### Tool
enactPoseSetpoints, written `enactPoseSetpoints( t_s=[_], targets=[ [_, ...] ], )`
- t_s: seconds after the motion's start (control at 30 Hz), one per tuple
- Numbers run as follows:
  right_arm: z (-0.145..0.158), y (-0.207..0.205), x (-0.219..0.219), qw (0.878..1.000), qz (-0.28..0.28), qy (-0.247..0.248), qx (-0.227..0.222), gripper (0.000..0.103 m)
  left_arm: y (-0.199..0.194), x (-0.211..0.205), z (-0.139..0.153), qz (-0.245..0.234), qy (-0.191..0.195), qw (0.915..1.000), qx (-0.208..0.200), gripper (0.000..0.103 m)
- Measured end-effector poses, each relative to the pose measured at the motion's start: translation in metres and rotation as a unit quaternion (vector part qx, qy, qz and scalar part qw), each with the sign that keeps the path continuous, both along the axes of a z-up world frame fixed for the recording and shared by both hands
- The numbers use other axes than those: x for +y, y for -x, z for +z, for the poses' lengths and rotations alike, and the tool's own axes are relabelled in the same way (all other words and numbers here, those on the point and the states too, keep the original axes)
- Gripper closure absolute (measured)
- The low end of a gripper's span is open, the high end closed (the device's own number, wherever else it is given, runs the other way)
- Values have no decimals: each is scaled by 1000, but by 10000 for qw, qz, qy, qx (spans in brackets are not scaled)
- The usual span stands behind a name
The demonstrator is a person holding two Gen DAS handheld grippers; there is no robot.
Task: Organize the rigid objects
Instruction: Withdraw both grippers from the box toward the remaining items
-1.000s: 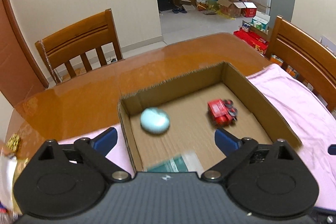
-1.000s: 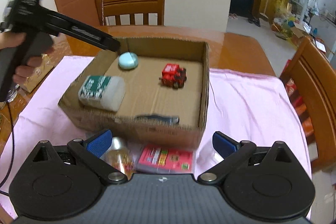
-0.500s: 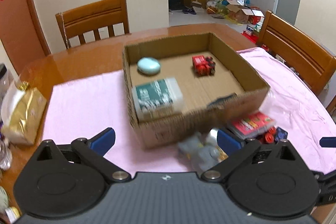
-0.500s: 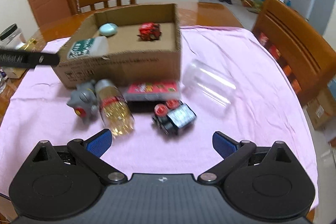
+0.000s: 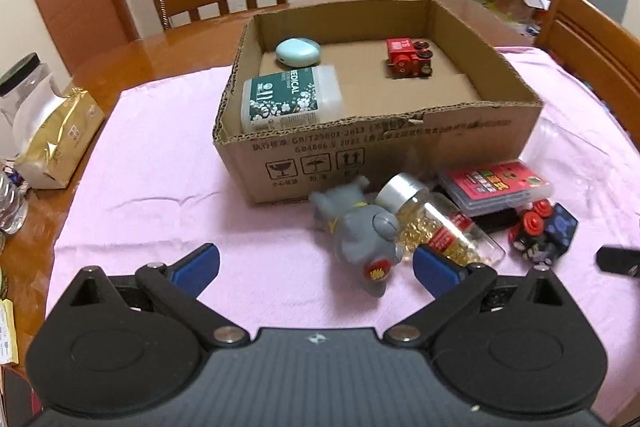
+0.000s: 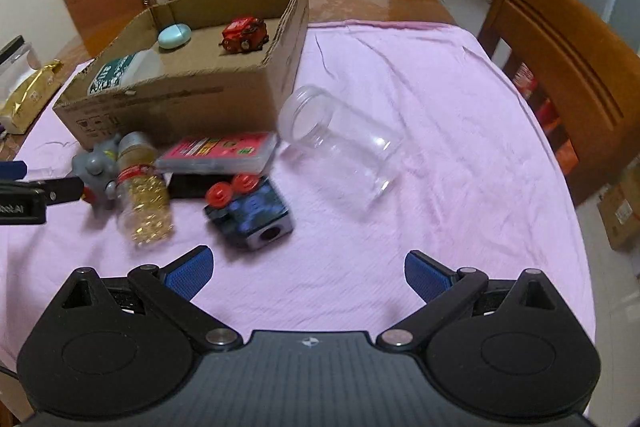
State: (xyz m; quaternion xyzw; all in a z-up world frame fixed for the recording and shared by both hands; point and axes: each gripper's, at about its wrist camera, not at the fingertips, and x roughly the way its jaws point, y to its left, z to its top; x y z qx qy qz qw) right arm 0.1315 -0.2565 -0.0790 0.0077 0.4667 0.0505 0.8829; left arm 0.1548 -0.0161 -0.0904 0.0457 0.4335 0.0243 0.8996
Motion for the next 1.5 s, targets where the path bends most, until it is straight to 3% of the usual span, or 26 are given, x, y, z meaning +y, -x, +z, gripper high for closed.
enactPoseSetpoints(
  t_s=[0.13,0.37,0.53,0.97,1.17,1.33,1.5],
  targets=[
    [7,-20,-13,9993,319,77,-186,0,-7,-3,-6,317,-78,9995,27,1],
    [12,-62,-15,9956,787,189,-470,0,-9,5,-17,516,125,9986,80,1],
    [-2,-88,-10,9943,1049,35,-160,0,-10,9,-17,531,245,9982,93,1],
    [-3,-58,3,9831,1591,-665,609,0,-17,7,-19,425,241,9987,177,1],
    [17,-66,-3,9785,2029,-292,235,0,-23,6,-22,401,268,9986,209,1],
    [28,-103,1,9612,2754,-109,-44,0,-24,6,-22,436,284,9984,207,1],
    [15,-134,16,9395,3411,-24,313,0,-24,6,-23,483,310,9982,196,1]
  ],
)
